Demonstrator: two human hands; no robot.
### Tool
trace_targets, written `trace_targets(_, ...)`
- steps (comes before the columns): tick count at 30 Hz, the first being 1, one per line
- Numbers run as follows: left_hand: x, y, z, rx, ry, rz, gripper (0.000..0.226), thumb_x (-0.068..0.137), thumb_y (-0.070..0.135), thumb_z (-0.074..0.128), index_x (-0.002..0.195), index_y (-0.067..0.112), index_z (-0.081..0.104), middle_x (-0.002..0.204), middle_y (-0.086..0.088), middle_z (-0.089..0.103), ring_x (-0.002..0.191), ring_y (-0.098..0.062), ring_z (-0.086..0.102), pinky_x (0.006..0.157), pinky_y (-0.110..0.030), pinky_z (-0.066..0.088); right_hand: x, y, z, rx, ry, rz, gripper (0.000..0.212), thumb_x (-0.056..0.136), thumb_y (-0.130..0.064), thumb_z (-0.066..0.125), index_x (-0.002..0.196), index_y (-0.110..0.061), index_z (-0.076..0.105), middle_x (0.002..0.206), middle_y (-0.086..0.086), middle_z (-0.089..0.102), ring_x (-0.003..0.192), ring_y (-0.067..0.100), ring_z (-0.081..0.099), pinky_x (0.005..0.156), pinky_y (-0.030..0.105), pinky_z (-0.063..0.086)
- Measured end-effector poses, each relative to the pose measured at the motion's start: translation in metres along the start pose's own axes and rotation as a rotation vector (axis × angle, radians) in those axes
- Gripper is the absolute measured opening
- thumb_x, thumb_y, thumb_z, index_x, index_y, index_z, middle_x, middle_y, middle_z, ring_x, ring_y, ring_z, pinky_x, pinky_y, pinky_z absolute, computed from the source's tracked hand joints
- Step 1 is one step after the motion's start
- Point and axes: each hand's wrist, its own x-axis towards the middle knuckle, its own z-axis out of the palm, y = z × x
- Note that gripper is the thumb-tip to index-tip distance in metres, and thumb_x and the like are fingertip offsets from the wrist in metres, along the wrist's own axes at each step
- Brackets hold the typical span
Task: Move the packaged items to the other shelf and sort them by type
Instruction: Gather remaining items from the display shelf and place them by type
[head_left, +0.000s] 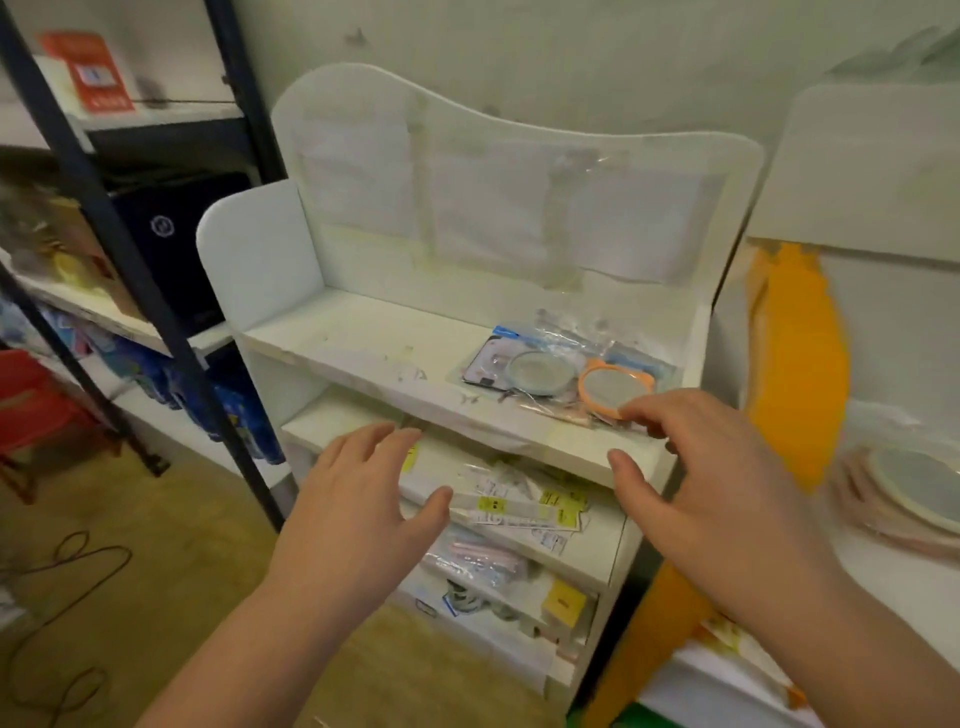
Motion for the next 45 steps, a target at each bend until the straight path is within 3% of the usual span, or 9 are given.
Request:
trace_targets(4,0.012,-0.022,0.001,-0.026,-0.039,0.045,0.067,0.091,0.062,0.049,0.151,0.037,0.035,0.153,0.017,0.034,0.142,-0.007,0.027,0.116,-0.032,0.032,0.008,-0.020,0.039,-0.021,-0.103,0.053,0.037,0.089,-0.045,0.060,0.124,-0.036,0.056,0.116,-0.021,0.054,0.110,0.002,0.050,0.092,0.023,0.046)
trace_targets(10,0.061,-0.029,0.025,-0.091,-0.087,0.110,0.065,0.092,0.059,0.051,0.151,0.037,0.034,0.154,0.017,0.034,0.143,-0.007,0.024,0.115,-0.032,0.031,0.027,-0.013,0.079,-0.035,-0.150,0.109,0.036,0.089,-0.046,0.059,0.123,-0.035,0.057,0.116,-0.019,0.055,0.109,0.003,0.049,0.090,0.021,0.043)
trace_targets(18,0.157,-0.050,0.069,-0.144,-0.156,0.023,0.054,0.095,0.042,0.056,0.147,0.032,0.041,0.150,0.012,0.042,0.139,-0.013,0.036,0.110,-0.034,0.039,0.091,0.018,0.132,0.092,-0.126,0.162,0.032,0.089,-0.045,0.056,0.120,-0.037,0.056,0.112,-0.022,0.051,0.106,0.002,0.049,0.090,0.025,0.045)
trace_targets(23,0.215,-0.049,0.097,-0.238,-0.157,0.003,0.064,0.093,0.034,0.061,0.152,0.029,0.036,0.151,0.006,0.042,0.137,-0.018,0.042,0.108,-0.034,0.038,0.119,0.024,0.152,0.108,-0.159,0.178,0.033,0.088,-0.047,0.051,0.119,-0.037,0.056,0.111,-0.023,0.052,0.105,0.003,0.049,0.089,0.024,0.045)
trace_targets(27,0.255,-0.045,0.137,-0.248,-0.149,0.003,0.049,0.092,0.021,0.063,0.140,0.018,0.055,0.143,-0.007,0.054,0.129,-0.031,0.050,0.106,-0.038,0.038,0.129,0.026,0.160,0.103,-0.170,0.207,0.030,0.089,-0.046,0.052,0.118,-0.039,0.055,0.111,-0.024,0.050,0.105,0.002,0.048,0.088,0.022,0.044)
trace_targets(33,0.306,-0.047,0.176,-0.076,-0.152,0.031,0.051,0.092,0.058,0.042,0.126,0.023,0.060,0.126,-0.006,0.059,0.113,-0.032,0.049,0.097,-0.040,0.037,0.140,0.028,0.180,0.107,-0.126,0.329,0.034,0.086,-0.050,0.046,0.114,-0.037,0.058,0.107,-0.024,0.053,0.102,0.003,0.052,0.086,0.026,0.048)
trace_targets(39,0.320,-0.068,0.178,-0.032,-0.167,0.250,0.052,0.096,0.053,0.045,0.142,0.028,0.048,0.129,-0.003,0.058,0.112,-0.031,0.051,0.092,-0.040,0.042,0.149,0.017,0.199,0.068,-0.123,0.454,0.036,0.084,-0.054,0.042,0.114,-0.039,0.056,0.108,-0.025,0.052,0.103,0.002,0.052,0.088,0.030,0.049)
trace_targets(43,0.340,-0.093,0.165,-0.081,-0.206,0.288,0.037,0.099,0.040,0.047,0.133,0.025,0.051,0.124,-0.004,0.063,0.107,-0.032,0.053,0.088,-0.039,0.041,0.161,-0.002,0.209,0.040,-0.130,0.507,0.032,0.087,-0.050,0.046,0.116,-0.041,0.054,0.110,-0.024,0.051,0.104,0.003,0.052,0.088,0.026,0.048)
trace_targets(45,0.348,-0.096,0.158,-0.078,-0.251,0.260,0.055,0.093,0.054,0.051,0.140,0.024,0.046,0.128,-0.005,0.060,0.113,-0.033,0.053,0.092,-0.041,0.041,0.166,-0.014,0.215,0.016,-0.141,0.525,0.033,0.087,-0.051,0.044,0.117,-0.040,0.055,0.110,-0.023,0.051,0.103,0.003,0.052,0.088,0.025,0.047)
